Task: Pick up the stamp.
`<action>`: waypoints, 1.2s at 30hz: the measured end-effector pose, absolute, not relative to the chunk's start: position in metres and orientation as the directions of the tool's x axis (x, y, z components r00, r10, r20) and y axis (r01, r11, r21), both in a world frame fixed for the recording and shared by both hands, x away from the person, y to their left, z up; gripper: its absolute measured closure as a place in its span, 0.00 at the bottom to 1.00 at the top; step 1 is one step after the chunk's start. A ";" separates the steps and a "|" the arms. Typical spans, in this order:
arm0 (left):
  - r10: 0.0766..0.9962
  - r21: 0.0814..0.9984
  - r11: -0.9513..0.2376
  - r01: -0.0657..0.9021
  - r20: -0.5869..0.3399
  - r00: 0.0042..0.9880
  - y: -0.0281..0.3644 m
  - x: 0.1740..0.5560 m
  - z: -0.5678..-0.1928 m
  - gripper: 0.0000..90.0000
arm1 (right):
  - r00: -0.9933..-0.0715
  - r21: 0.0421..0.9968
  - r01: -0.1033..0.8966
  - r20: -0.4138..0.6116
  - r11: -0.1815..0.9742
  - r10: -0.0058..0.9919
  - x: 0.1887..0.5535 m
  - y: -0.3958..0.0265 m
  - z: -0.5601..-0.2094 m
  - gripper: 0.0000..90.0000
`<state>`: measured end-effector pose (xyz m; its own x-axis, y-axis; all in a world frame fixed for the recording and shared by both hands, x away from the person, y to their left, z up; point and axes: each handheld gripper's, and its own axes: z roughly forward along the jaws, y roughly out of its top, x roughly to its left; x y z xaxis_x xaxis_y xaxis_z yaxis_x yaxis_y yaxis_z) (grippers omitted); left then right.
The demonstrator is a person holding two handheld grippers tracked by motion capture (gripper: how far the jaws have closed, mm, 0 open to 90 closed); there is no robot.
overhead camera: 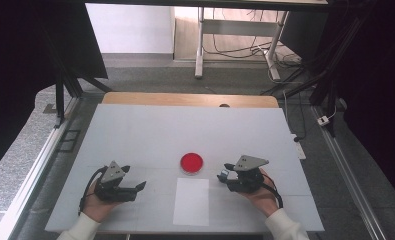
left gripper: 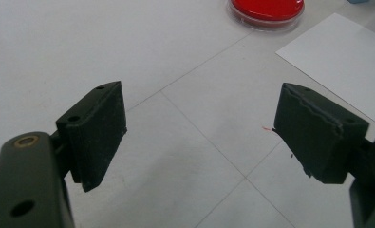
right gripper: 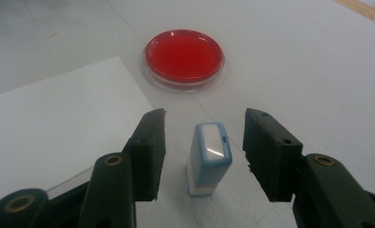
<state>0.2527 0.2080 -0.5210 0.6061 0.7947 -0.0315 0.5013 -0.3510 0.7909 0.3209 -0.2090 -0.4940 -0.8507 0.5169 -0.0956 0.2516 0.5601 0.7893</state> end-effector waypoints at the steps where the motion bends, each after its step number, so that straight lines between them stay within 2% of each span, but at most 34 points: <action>1: 0.794 0.790 -0.351 0.502 -0.032 0.607 0.208 0.253 -0.521 0.20 | -0.851 0.787 0.252 -0.097 0.563 0.516 0.321 -0.209 -0.495 0.56; 23: 0.794 0.787 -0.352 0.507 -0.036 0.606 0.209 0.253 -0.522 0.20 | -0.855 0.770 0.245 -0.114 0.588 0.506 0.321 -0.209 -0.499 0.80; 36: 0.794 0.787 -0.352 0.507 -0.035 0.606 0.209 0.253 -0.522 0.20 | -0.854 0.765 0.237 -0.130 0.598 0.505 0.320 -0.207 -0.499 0.83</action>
